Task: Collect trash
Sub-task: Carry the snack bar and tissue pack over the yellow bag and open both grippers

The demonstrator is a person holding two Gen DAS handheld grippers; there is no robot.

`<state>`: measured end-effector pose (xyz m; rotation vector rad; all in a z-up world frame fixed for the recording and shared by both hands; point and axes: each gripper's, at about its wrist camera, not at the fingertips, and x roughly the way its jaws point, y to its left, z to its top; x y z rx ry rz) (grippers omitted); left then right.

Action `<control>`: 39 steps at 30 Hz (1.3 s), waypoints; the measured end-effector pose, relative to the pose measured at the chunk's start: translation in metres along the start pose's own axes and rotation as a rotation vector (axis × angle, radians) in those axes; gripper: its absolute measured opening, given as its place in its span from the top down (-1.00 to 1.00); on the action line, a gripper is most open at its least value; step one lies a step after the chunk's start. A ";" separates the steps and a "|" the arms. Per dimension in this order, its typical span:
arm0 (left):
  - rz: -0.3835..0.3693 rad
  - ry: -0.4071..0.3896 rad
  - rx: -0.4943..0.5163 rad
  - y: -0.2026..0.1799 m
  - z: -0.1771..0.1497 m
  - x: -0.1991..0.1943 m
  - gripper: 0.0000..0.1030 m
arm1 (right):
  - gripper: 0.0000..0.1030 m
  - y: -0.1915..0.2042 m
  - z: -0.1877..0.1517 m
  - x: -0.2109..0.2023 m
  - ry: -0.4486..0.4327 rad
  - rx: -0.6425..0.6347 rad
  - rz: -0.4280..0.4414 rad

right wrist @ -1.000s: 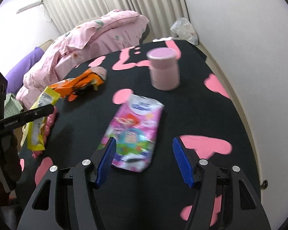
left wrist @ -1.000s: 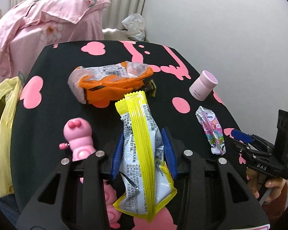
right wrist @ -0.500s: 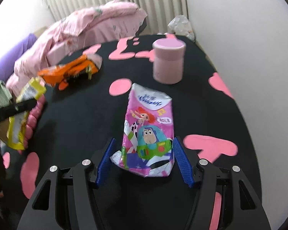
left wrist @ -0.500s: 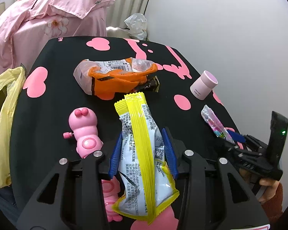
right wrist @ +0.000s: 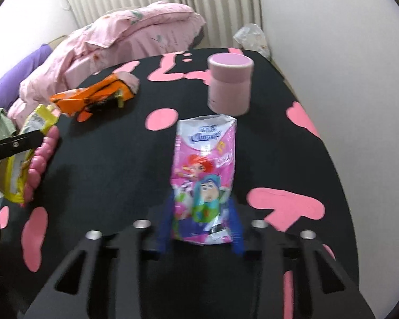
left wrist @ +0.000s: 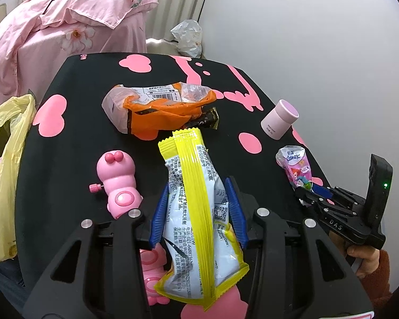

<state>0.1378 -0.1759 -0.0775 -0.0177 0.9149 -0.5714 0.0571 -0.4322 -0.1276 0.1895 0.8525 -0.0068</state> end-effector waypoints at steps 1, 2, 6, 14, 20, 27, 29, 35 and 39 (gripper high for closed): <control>0.001 -0.004 -0.001 0.001 0.000 -0.002 0.23 | 0.55 0.000 0.000 -0.002 -0.007 -0.009 -0.004; 0.001 -0.009 -0.002 0.001 0.000 -0.004 0.23 | 0.61 0.002 0.001 -0.003 -0.013 -0.017 -0.006; 0.007 -0.045 -0.006 0.003 0.003 -0.015 0.23 | 0.68 0.011 0.008 -0.016 -0.053 -0.046 0.009; 0.034 -0.139 -0.036 0.021 0.010 -0.048 0.23 | 0.76 0.040 0.025 -0.035 -0.121 -0.126 0.055; 0.051 -0.209 -0.062 0.039 0.013 -0.073 0.23 | 0.76 0.071 0.041 -0.045 -0.157 -0.185 0.084; 0.107 -0.311 -0.095 0.070 0.017 -0.106 0.23 | 0.76 0.114 0.066 -0.054 -0.211 -0.262 0.133; 0.150 -0.354 -0.104 0.085 0.018 -0.118 0.24 | 0.76 0.125 0.074 -0.054 -0.219 -0.280 0.146; 0.288 -0.442 -0.159 0.137 0.014 -0.148 0.23 | 0.76 0.175 0.099 -0.048 -0.227 -0.365 0.214; 0.351 -0.455 -0.231 0.180 0.009 -0.160 0.23 | 0.76 0.216 0.113 -0.038 -0.235 -0.420 0.272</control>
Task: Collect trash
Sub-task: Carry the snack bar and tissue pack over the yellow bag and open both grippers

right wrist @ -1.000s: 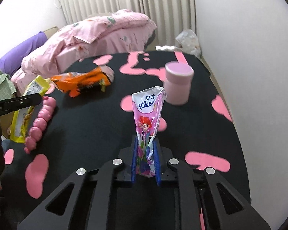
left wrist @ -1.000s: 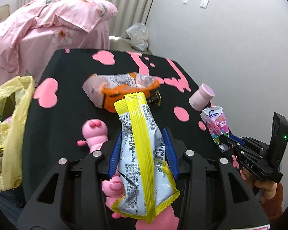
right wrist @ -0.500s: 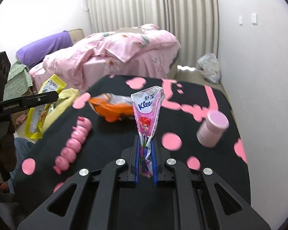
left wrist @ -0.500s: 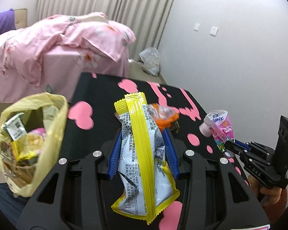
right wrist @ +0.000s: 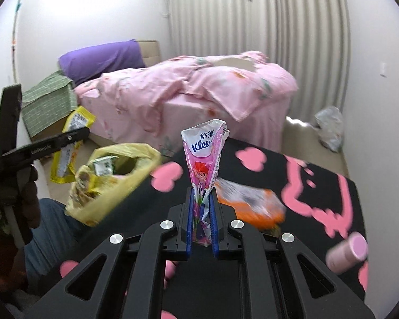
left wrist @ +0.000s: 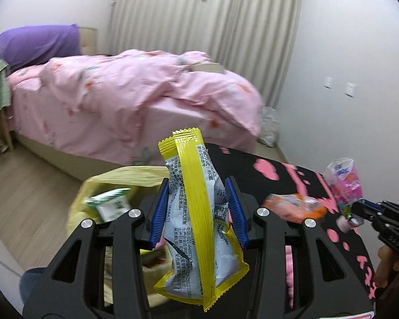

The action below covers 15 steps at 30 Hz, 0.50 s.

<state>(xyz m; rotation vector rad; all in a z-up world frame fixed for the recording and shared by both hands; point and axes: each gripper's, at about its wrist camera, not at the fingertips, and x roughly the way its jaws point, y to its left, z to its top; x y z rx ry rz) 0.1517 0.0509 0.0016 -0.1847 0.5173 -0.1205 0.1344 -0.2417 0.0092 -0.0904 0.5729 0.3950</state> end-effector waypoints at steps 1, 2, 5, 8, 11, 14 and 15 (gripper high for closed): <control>0.011 0.004 -0.010 0.008 0.000 0.000 0.23 | 0.76 0.007 0.004 0.006 0.000 -0.012 0.014; 0.020 0.009 -0.021 0.016 -0.001 0.000 0.24 | 0.77 0.013 0.007 0.010 0.001 -0.022 0.024; 0.031 0.027 -0.044 0.037 -0.003 0.005 0.24 | 0.77 0.032 0.020 0.030 0.011 -0.056 0.055; 0.033 0.041 -0.063 0.051 -0.008 0.010 0.24 | 0.76 0.049 0.030 0.048 0.028 -0.081 0.088; 0.015 0.035 -0.123 0.070 -0.010 0.016 0.24 | 0.77 0.062 0.036 0.062 0.046 -0.098 0.111; -0.008 0.026 -0.200 0.093 -0.014 0.026 0.24 | 0.76 0.074 0.039 0.075 0.065 -0.119 0.132; -0.042 0.038 -0.230 0.102 -0.017 0.035 0.24 | 0.76 0.076 0.039 0.078 0.071 -0.122 0.138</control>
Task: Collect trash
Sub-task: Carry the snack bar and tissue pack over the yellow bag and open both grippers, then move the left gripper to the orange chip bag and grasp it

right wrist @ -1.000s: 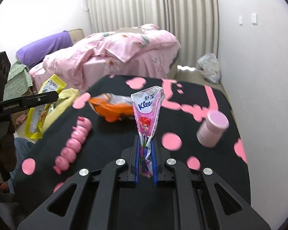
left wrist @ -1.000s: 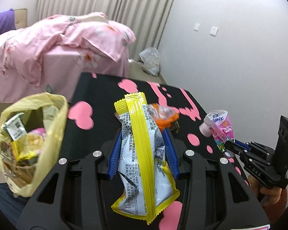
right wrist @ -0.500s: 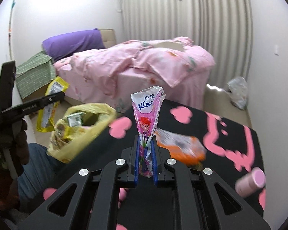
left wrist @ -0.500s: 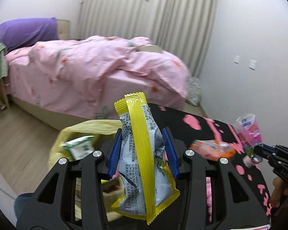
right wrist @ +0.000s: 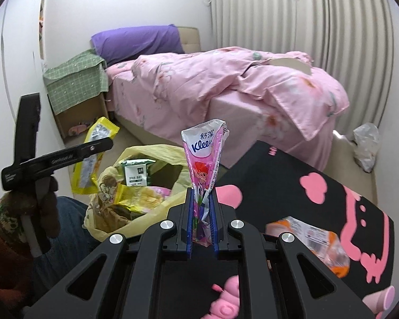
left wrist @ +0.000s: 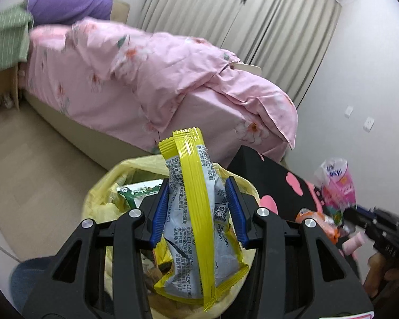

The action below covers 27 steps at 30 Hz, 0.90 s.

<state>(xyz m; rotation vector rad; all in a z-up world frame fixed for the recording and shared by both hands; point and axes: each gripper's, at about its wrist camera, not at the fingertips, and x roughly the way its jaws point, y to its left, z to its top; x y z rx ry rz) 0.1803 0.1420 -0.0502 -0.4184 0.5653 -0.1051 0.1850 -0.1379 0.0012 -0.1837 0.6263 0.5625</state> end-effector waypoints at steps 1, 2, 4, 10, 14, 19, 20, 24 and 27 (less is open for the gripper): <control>-0.028 0.019 -0.016 0.005 0.000 0.008 0.24 | 0.76 0.004 0.001 0.008 0.010 -0.007 0.014; -0.053 0.043 -0.028 0.009 0.000 0.016 0.24 | 0.77 0.004 0.003 0.013 0.015 -0.011 0.019; -0.076 0.105 -0.004 0.009 -0.003 0.037 0.24 | 0.77 0.007 0.004 0.025 0.029 -0.019 0.025; 0.247 0.175 0.201 0.011 -0.020 0.073 0.32 | 0.77 0.015 0.011 0.059 0.062 -0.037 0.047; 0.213 0.166 0.095 0.035 -0.021 0.069 0.32 | 0.77 0.021 0.016 0.082 0.083 -0.051 0.087; 0.065 0.131 -0.033 0.042 -0.008 0.046 -0.18 | 0.76 0.033 0.023 0.113 0.107 -0.068 0.127; 0.044 0.114 -0.039 0.040 -0.002 0.042 -0.24 | 0.75 0.035 0.024 0.116 0.108 -0.069 0.134; 0.057 0.048 -0.049 0.034 0.015 0.022 -0.44 | 0.61 0.043 0.027 0.136 0.155 -0.071 0.173; 0.095 0.008 -0.031 0.030 0.022 0.012 -0.53 | 0.02 0.049 0.025 0.139 0.158 -0.087 0.193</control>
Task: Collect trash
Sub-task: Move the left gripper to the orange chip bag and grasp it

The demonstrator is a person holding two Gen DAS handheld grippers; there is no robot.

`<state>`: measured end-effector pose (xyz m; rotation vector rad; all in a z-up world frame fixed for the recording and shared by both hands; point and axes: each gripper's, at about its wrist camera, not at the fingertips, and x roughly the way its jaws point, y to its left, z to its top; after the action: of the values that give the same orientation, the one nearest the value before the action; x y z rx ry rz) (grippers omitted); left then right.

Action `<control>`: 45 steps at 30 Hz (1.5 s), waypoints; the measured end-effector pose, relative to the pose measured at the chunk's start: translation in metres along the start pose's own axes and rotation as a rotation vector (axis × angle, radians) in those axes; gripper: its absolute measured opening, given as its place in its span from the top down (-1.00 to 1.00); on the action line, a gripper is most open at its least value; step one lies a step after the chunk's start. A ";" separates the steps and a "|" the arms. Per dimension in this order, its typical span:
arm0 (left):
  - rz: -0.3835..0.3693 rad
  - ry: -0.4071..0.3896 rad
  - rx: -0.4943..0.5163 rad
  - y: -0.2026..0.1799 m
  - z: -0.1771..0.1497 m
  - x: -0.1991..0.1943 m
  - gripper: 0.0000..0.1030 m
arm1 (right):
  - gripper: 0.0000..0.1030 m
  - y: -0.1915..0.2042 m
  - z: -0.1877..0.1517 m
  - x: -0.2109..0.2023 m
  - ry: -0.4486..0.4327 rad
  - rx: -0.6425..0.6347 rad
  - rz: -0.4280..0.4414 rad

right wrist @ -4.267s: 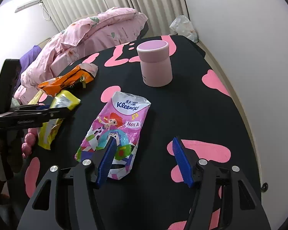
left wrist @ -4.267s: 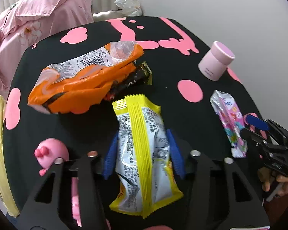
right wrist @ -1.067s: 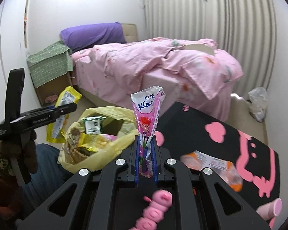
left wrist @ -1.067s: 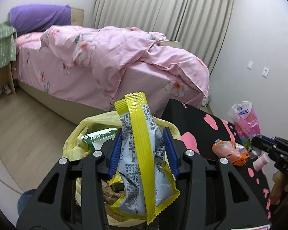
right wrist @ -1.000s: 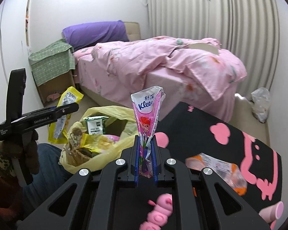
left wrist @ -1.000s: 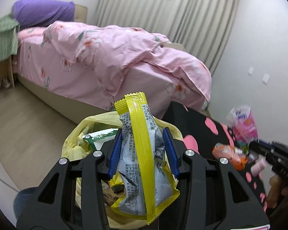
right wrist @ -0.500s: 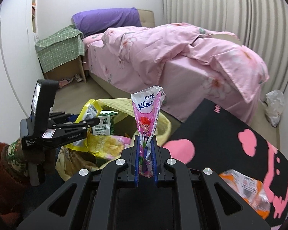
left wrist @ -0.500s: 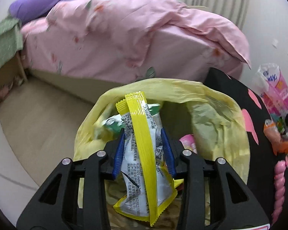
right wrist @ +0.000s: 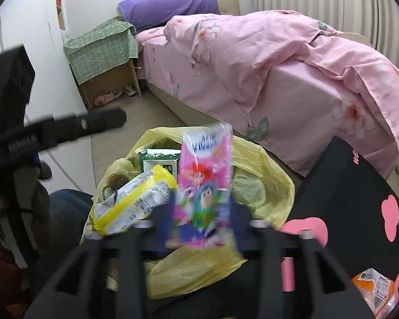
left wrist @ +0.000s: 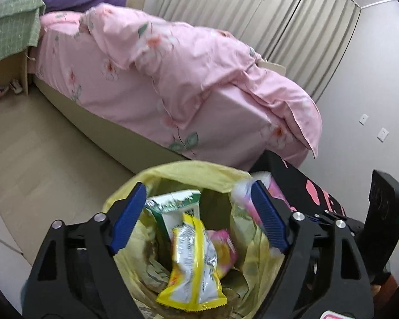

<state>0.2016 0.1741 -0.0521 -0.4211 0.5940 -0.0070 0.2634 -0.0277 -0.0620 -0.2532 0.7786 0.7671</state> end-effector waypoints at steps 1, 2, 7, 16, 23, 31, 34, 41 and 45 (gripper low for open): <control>0.007 -0.010 0.002 0.000 0.001 -0.002 -0.54 | -0.03 0.001 -0.002 -0.004 -0.018 -0.009 0.013; 0.013 -0.019 0.003 -0.001 0.001 -0.004 -0.54 | -0.08 0.001 -0.004 -0.006 -0.020 -0.011 0.008; 0.015 -0.041 0.001 -0.002 -0.001 -0.010 -0.54 | -0.14 -0.011 -0.017 -0.035 -0.049 0.022 -0.024; -0.105 0.018 0.102 -0.048 -0.016 -0.007 -0.76 | -0.26 -0.068 -0.078 -0.137 -0.139 0.146 -0.213; -0.270 0.166 0.258 -0.130 -0.053 0.018 -0.77 | -0.38 -0.112 -0.152 -0.199 -0.151 0.260 -0.379; -0.420 0.317 0.410 -0.237 -0.087 0.048 -0.77 | -0.38 -0.135 -0.216 -0.221 -0.071 0.341 -0.448; -0.365 0.340 0.475 -0.271 -0.096 0.067 -0.77 | -0.38 -0.148 -0.239 -0.226 -0.070 0.427 -0.463; -0.178 0.503 0.412 -0.281 -0.107 0.132 -0.34 | -0.38 -0.160 -0.258 -0.227 -0.092 0.473 -0.465; -0.221 0.561 0.370 -0.269 -0.108 0.133 0.23 | -0.38 -0.156 -0.256 -0.224 -0.097 0.444 -0.469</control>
<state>0.2836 -0.1306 -0.1004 -0.1155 1.0727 -0.4519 0.1319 -0.3770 -0.0918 0.0065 0.7395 0.1530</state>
